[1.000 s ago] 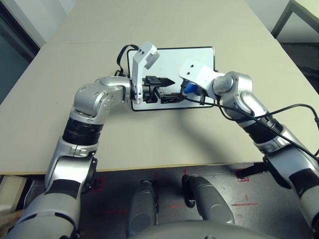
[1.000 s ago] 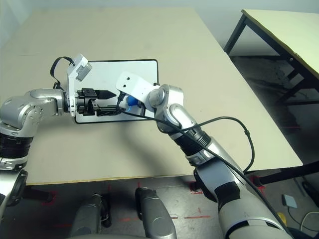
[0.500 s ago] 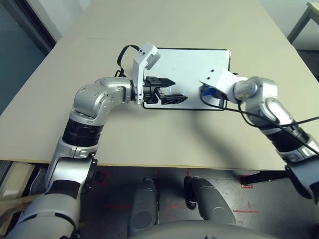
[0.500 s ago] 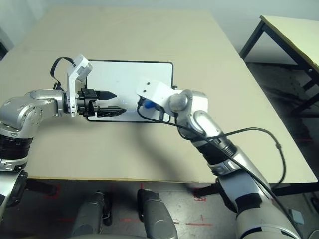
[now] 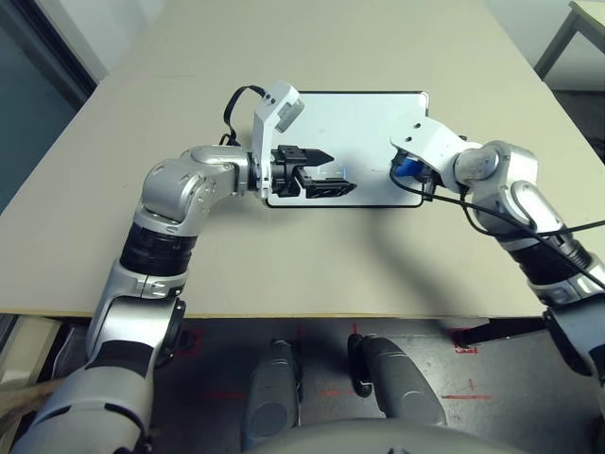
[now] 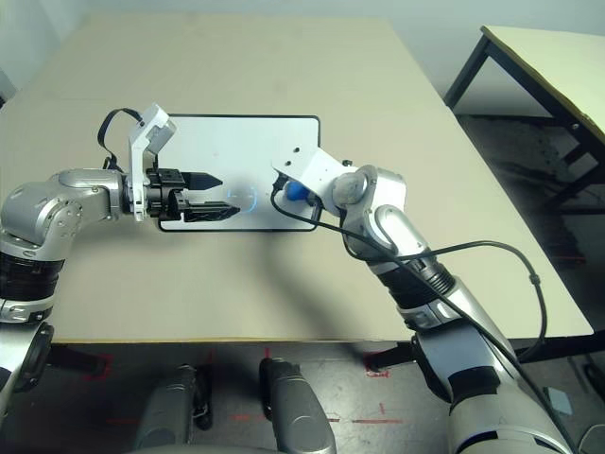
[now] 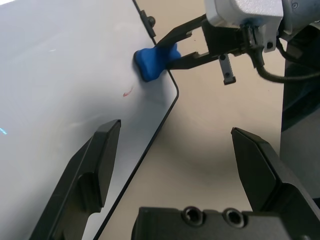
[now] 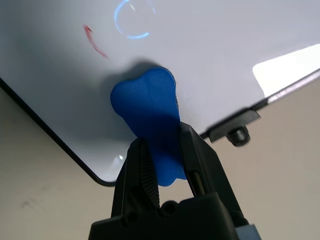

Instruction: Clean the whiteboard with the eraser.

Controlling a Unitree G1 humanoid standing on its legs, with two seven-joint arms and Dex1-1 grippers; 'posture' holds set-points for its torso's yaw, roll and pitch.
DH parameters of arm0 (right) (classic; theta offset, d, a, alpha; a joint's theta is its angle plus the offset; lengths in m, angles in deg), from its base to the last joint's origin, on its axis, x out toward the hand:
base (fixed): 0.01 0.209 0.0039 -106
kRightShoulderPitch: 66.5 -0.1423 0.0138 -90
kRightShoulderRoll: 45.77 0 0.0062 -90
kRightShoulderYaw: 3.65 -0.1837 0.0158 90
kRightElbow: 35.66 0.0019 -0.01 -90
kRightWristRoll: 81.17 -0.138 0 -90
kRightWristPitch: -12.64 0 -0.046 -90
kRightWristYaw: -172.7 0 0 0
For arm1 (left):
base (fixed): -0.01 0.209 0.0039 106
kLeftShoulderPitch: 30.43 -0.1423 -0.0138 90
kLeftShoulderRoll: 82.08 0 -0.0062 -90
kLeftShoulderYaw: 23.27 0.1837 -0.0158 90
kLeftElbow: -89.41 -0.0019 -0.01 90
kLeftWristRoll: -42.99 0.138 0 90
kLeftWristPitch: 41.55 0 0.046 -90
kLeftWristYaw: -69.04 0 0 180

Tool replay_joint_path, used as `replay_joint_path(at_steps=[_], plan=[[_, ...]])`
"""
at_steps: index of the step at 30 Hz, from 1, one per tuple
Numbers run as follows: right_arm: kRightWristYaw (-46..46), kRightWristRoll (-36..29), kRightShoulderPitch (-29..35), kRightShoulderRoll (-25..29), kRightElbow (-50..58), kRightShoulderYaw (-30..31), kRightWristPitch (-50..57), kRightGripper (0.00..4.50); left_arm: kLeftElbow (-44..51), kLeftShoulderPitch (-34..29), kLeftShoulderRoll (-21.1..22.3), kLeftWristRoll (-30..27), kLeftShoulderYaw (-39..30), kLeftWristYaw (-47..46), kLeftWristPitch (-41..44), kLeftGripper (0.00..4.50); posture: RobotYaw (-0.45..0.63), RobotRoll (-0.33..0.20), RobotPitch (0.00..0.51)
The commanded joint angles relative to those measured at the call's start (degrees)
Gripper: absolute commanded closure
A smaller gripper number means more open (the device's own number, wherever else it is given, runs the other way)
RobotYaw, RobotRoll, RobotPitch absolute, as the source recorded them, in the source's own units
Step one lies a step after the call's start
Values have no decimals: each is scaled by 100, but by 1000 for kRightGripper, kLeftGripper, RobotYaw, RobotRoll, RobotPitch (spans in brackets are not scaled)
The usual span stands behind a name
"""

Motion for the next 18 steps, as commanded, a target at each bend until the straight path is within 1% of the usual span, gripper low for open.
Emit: replay_joint_path(at_steps=[1, 5, 12, 15, 18], plan=[[-27, 1, -70, -354, -270, 355, 12, 3704, -37, -17, 22, 64, 71, 19, -18, 0, -136, 0, 182], [-71, 1, -219, -682, -379, 480, -9, 3704, -24, -26, 36, 62, 52, 6, -8, 0, -129, 0, 183], [-134, -2, -432, -989, -575, 563, -73, 3704, 6, -37, 25, 47, 41, -22, 15, 0, -130, 0, 185], [-155, -6, -463, -1017, -635, 570, -98, 3704, 17, -34, 9, 42, 47, -36, 20, 0, -130, 0, 185], [-143, 11, -361, -875, -597, 555, -129, 3704, 33, -34, 4, 34, 45, -52, 26, 0, -134, 0, 184]])
